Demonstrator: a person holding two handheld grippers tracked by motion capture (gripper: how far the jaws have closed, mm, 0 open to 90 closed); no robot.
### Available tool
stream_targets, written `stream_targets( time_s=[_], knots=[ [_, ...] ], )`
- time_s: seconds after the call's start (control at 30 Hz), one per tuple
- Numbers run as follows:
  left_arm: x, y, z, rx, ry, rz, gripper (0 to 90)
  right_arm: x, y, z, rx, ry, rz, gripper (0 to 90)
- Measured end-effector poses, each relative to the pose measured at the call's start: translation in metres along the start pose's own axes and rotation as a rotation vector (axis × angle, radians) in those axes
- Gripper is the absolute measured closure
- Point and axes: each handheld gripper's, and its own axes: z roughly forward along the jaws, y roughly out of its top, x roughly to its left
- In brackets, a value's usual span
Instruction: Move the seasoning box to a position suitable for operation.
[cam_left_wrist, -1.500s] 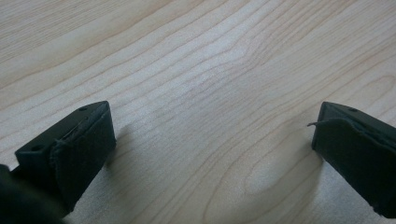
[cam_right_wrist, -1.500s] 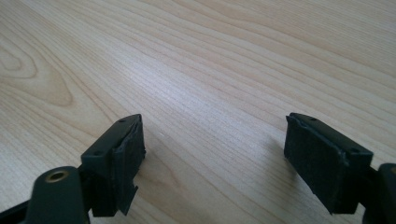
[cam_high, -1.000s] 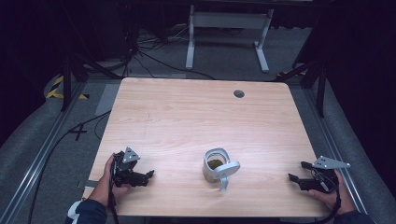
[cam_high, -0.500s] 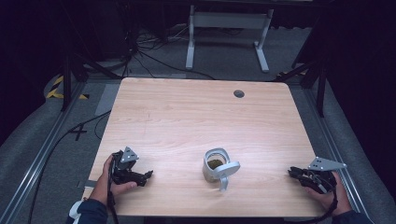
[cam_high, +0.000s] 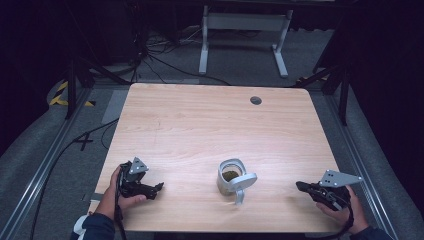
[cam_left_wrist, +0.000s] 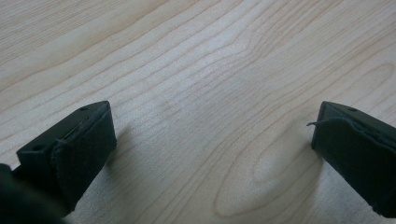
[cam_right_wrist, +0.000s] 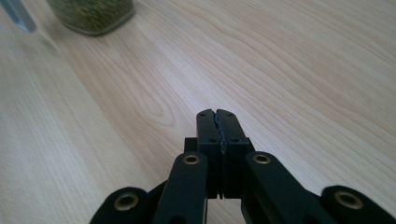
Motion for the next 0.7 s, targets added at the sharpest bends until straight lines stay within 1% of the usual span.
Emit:
stream_targets(
  time_s=[0.17, 0.2, 0.23, 0.27, 0.33, 0.43, 0.47, 0.53, 0.7],
  knots=[
    [0.0, 0.0, 0.0, 0.001, 0.0, 0.0, 0.2, 0.021, 0.02, -0.001, -0.042, 0.049, -0.049, 89.6],
    [0.0, 0.0, 0.0, 0.0, 0.0, -0.001, 0.2, 0.024, 0.022, -0.001, -0.046, 0.055, -0.062, 89.6],
    [0.0, 0.0, 0.0, 0.0, 0.0, -0.001, 0.2, 0.024, 0.022, -0.001, -0.046, 0.055, -0.062, 89.6],
    [0.0, 0.0, 0.0, 0.0, 0.0, 0.001, 0.2, 0.032, 0.03, -0.001, -0.063, 0.074, -0.085, 89.6],
    [0.0, 0.0, 0.0, 0.001, 0.0, 0.001, 0.2, 0.039, 0.037, -0.002, -0.068, 0.077, -0.114, 89.6],
    [0.0, 0.0, 0.0, 0.001, 0.0, 0.001, 0.2, 0.046, 0.045, -0.002, -0.088, 0.088, -0.137, 89.7],
    [0.0, 0.0, 0.0, 0.001, 0.0, 0.001, 0.2, 0.046, 0.045, -0.002, -0.088, 0.088, -0.137, 89.7],
    [0.0, 0.0, 0.0, 0.0, 0.0, 0.0, 0.2, 0.05, 0.05, -0.002, -0.099, 0.108, -0.143, 89.7],
    [0.0, 0.0, 0.0, 0.001, 0.0, 0.001, 0.2, 0.062, 0.064, 0.001, -0.126, 0.133, -0.178, 89.7]
  ],
)
